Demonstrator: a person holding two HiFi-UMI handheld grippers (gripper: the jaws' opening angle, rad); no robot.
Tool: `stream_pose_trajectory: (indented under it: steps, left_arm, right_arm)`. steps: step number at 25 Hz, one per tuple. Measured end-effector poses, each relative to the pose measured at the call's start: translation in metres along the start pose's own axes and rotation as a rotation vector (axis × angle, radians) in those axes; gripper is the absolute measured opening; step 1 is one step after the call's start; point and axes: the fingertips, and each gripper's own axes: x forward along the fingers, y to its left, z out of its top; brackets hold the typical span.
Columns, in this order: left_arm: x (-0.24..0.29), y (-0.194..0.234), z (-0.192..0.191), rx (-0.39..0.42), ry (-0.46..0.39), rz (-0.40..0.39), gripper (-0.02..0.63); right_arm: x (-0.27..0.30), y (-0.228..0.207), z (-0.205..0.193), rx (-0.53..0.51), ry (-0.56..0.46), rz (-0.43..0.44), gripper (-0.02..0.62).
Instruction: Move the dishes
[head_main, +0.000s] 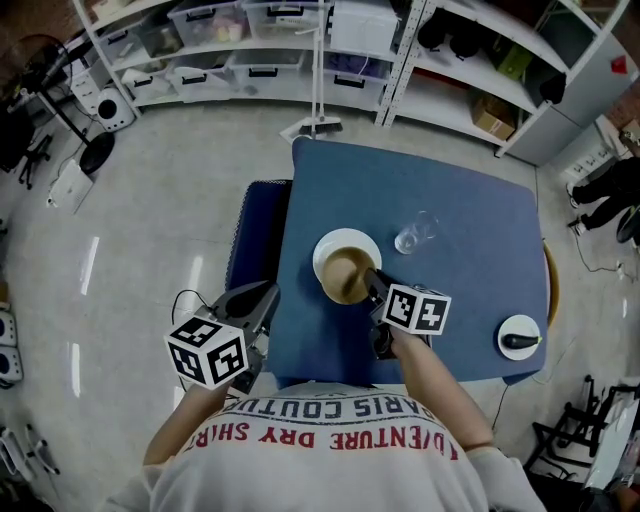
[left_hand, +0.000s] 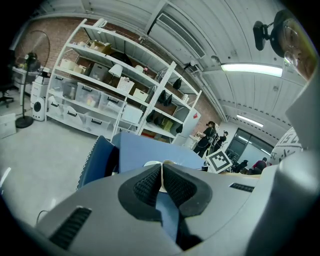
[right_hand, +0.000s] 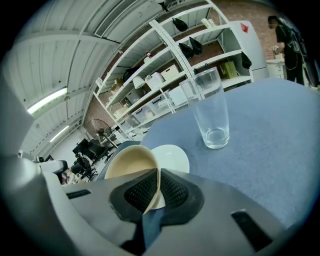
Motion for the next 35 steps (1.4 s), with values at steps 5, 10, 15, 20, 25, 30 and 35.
stream_pose_trajectory:
  steps: [5, 10, 15, 20, 25, 30, 35]
  left_arm:
    - [-0.004, -0.004, -0.001, 0.008, 0.000, -0.006, 0.035]
    - [-0.002, -0.007, 0.001, 0.015, 0.003, -0.021, 0.035]
    - [0.011, -0.018, 0.001, 0.034, 0.021, -0.066, 0.035]
    - [0.036, -0.037, -0.006, 0.057, 0.052, -0.125, 0.035]
    - [0.057, -0.056, -0.012, 0.078, 0.079, -0.169, 0.035]
    - [0.072, -0.064, -0.017, 0.088, 0.104, -0.185, 0.035]
    - [0.084, -0.071, -0.021, 0.100, 0.125, -0.195, 0.035]
  right_arm:
    - [-0.005, 0.004, 0.001, 0.014, -0.017, 0.008, 0.032]
    - [-0.020, 0.011, 0.013, 0.006, -0.055, 0.025, 0.032]
    - [-0.047, -0.007, 0.021, 0.012, -0.095, -0.020, 0.032]
    - [-0.080, -0.045, 0.018, 0.046, -0.130, -0.088, 0.032]
    - [-0.101, -0.078, 0.010, 0.077, -0.139, -0.138, 0.032]
    - [-0.109, -0.104, -0.005, 0.089, -0.110, -0.186, 0.032]
    - [-0.111, -0.123, -0.010, 0.121, -0.107, -0.221, 0.032]
